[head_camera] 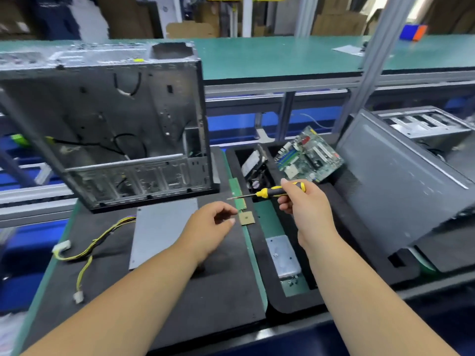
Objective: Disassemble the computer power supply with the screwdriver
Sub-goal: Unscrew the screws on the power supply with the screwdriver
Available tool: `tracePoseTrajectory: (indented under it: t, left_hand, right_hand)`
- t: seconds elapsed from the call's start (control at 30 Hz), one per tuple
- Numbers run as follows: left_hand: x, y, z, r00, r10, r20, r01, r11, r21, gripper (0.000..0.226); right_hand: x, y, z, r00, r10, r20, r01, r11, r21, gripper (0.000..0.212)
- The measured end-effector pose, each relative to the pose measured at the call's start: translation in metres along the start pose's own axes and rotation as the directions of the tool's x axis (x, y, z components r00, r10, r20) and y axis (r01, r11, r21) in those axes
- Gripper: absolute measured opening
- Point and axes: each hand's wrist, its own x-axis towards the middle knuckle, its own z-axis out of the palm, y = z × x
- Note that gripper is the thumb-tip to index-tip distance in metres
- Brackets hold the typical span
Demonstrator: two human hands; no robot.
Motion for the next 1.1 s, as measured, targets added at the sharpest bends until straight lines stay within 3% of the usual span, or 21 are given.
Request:
tracePoseTrajectory:
  t: [0.3,0.47,0.6,0.77,0.9,1.1]
  left_hand:
    - [-0.009,-0.059,-0.101,0.944,-0.066,-0.323,0.107,0.988,0.11,0.021]
    - [-0.012,-0.094,-0.142,0.911,-0.099,-0.401,0.157,0.981,0.113,0.02]
    - [-0.006,-0.112,-0.156,0.924,-0.165,-0.345,0.217,0.969,0.119,0.027]
    - [0.011,-0.123,-0.163,0.959,-0.175,-0.222,0.192,0.98,0.053,0.035]
    - [0.024,-0.128,-0.166,0.975,-0.185,-0.121,0.187,0.982,0.008,0.03]
    - [0.032,-0.137,-0.169,0.98,-0.186,-0.077,0.183,0.982,-0.041,0.022]
  right_hand:
    - [-0.005,-0.008,0.105,0.981,-0.062,0.184,0.077,0.994,-0.078,0.018]
    - [-0.017,-0.013,0.158,0.963,-0.095,0.252,0.147,0.969,-0.197,0.019]
    - [-0.024,-0.017,0.19,0.936,-0.166,0.31,0.27,0.905,-0.33,0.017]
    - [-0.023,-0.012,0.215,0.909,-0.207,0.361,0.36,0.828,-0.43,0.019]
    - [-0.022,-0.008,0.225,0.904,-0.224,0.363,0.389,0.783,-0.486,0.019]
    - [-0.021,-0.005,0.233,0.916,-0.203,0.346,0.372,0.752,-0.544,0.019]
